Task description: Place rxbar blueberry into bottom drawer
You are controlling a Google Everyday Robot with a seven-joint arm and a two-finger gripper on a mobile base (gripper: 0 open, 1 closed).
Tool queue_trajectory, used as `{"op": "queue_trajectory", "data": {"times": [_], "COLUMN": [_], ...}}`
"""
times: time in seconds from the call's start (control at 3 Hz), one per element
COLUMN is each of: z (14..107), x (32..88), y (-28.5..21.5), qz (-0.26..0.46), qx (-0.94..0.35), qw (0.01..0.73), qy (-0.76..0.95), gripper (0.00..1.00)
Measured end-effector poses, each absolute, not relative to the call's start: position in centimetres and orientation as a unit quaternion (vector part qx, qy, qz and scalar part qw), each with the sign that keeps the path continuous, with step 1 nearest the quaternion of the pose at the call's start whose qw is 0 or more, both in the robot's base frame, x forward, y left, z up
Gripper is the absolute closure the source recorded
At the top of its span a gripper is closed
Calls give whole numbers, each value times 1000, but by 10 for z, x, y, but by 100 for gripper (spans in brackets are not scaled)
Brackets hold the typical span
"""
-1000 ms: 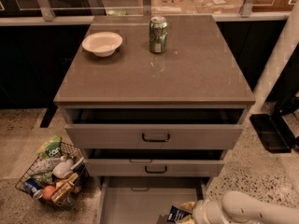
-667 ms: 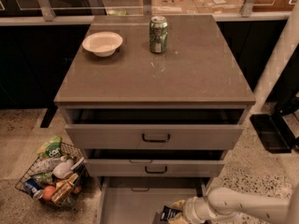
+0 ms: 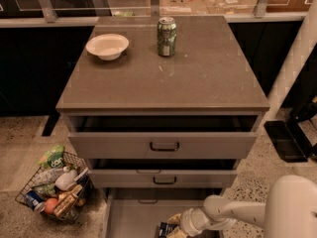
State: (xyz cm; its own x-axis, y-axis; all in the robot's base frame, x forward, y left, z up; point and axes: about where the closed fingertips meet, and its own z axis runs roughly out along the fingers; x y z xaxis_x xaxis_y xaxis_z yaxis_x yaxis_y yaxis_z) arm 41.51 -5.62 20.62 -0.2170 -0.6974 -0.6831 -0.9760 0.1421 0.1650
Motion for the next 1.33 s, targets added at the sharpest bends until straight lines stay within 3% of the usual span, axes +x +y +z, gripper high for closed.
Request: {"op": "queue_trajectory", "data": {"times": [0.33, 0.67, 1.0, 1.33], "z": [180, 178, 177, 177], "x": [413, 412, 410, 409], "y": [-34, -33, -31, -30], "qz": [327, 328, 330, 332], "qx": [-586, -585, -585, -585], "qw": [231, 231, 230, 229], "qy": [704, 705, 704, 704], "gripper": [100, 82, 52, 28]}}
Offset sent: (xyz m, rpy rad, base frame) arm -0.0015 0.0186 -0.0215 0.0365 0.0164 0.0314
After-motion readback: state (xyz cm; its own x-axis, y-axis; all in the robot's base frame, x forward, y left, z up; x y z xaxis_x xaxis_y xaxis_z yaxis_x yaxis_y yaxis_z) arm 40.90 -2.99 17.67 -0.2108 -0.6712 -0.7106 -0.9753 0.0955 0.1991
